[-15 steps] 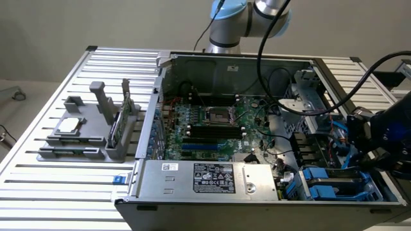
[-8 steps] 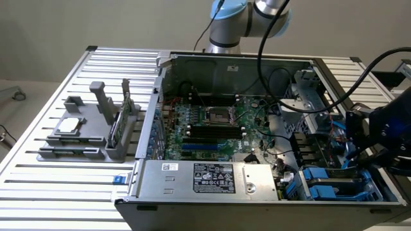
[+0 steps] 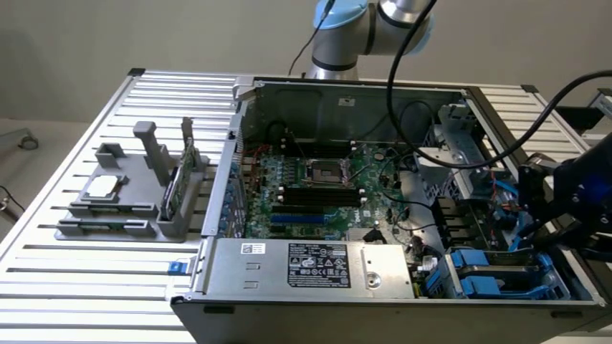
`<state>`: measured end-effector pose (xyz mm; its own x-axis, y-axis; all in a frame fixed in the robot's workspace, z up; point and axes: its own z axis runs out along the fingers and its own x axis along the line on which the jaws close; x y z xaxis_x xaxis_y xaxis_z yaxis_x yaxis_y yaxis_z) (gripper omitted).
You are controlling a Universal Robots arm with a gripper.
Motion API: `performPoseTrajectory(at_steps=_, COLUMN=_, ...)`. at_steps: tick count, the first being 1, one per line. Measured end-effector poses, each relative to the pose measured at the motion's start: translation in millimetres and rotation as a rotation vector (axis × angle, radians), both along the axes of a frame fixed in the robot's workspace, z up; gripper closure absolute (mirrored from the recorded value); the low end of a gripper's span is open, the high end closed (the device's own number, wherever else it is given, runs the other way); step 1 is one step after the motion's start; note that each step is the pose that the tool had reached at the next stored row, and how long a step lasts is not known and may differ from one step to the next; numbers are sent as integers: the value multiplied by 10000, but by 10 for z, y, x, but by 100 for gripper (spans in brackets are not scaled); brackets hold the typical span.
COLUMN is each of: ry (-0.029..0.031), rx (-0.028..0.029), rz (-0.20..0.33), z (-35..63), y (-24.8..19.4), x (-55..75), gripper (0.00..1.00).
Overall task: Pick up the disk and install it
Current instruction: 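Insert the second disk wire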
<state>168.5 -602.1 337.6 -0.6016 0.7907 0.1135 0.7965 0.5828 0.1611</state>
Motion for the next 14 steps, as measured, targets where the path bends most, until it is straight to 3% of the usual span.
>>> performPoseTrajectory(at_steps=4, ry=0, rx=52, rz=3, z=-15, y=1, x=1, gripper=73)
performPoseTrajectory(at_steps=14, ry=2, rx=98, rz=100, z=-54, y=-1, x=10, gripper=73)
